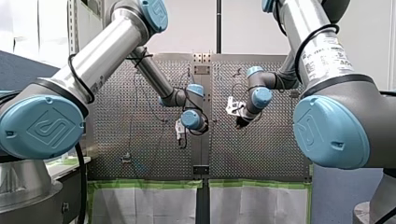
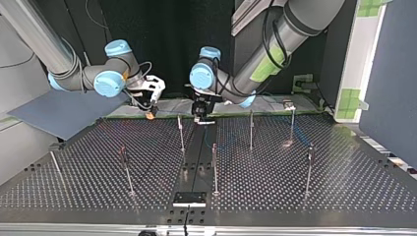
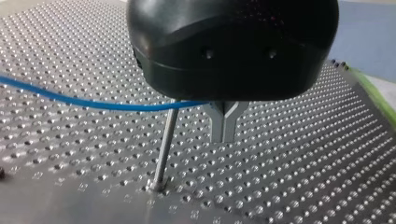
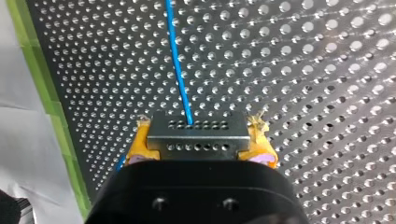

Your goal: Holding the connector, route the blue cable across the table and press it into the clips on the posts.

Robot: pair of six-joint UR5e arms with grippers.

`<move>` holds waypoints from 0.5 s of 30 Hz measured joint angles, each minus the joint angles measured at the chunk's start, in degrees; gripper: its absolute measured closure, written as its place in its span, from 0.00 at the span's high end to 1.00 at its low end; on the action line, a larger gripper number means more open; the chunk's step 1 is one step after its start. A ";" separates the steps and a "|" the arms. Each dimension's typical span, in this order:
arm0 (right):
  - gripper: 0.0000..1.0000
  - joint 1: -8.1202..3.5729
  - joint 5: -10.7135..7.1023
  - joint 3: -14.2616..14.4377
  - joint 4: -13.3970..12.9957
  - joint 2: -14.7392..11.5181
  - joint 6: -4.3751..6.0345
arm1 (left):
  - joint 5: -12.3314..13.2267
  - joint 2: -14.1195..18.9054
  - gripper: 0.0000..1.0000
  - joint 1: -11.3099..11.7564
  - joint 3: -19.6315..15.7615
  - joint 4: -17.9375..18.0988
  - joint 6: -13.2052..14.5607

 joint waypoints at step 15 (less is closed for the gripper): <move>0.00 -0.34 -0.33 -1.98 0.44 0.04 -0.43 | -2.51 -0.27 0.00 -0.07 2.03 -6.27 1.50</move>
